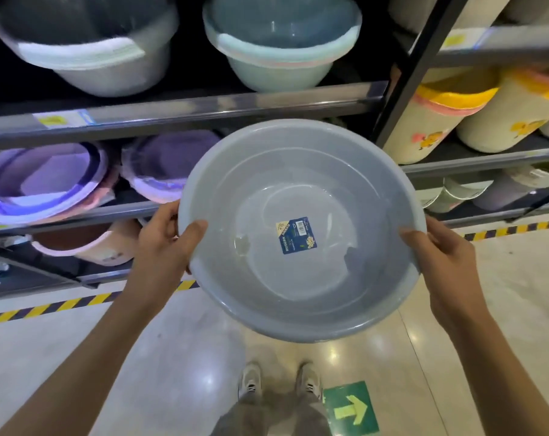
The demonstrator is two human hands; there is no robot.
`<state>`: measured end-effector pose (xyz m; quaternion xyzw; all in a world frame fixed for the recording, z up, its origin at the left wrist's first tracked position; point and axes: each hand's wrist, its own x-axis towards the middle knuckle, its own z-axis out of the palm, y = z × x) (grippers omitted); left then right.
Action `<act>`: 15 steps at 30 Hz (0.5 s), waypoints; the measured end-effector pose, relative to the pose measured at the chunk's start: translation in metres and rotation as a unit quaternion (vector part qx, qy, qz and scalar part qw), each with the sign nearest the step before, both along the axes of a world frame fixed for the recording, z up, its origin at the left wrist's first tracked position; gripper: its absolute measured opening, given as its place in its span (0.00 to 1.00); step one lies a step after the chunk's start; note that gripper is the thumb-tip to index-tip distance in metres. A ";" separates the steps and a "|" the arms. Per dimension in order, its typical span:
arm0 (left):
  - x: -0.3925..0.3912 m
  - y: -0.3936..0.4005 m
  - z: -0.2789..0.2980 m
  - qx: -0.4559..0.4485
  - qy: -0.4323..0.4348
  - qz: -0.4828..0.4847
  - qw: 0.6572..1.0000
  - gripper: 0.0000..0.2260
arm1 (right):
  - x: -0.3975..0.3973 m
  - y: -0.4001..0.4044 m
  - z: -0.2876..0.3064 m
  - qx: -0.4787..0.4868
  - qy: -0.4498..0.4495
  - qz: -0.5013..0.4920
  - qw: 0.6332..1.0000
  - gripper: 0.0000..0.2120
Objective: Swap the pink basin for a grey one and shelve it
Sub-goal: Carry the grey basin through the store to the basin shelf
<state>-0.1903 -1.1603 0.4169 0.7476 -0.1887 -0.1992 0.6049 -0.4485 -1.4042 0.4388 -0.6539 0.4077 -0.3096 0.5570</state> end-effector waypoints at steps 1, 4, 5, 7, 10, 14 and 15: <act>0.002 -0.004 -0.016 0.009 -0.013 -0.006 1.000 0.11 | 0.004 -0.007 -0.012 0.004 -0.001 0.006 1.000 0.18; 0.006 -0.015 -0.067 0.048 -0.029 -0.021 0.998 0.18 | 0.013 -0.032 -0.058 0.005 0.015 0.026 1.000 0.17; 0.007 -0.018 -0.085 0.056 -0.021 -0.017 0.998 0.18 | 0.015 -0.040 -0.076 0.003 0.022 0.032 0.999 0.18; 0.008 -0.026 -0.124 0.068 -0.012 -0.003 0.998 0.16 | 0.020 -0.054 -0.116 0.005 0.037 0.047 0.998 0.19; 0.007 -0.038 -0.185 0.094 -0.015 0.003 0.995 0.17 | 0.026 -0.074 -0.180 0.011 0.068 0.069 0.995 0.20; 0.010 -0.050 -0.266 0.129 -0.004 0.007 0.992 0.12 | 0.031 -0.095 -0.266 0.030 0.072 0.065 0.995 0.18; 0.012 -0.052 -0.285 0.141 -0.003 0.008 0.990 0.13 | 0.033 -0.099 -0.288 0.036 0.077 0.066 0.994 0.18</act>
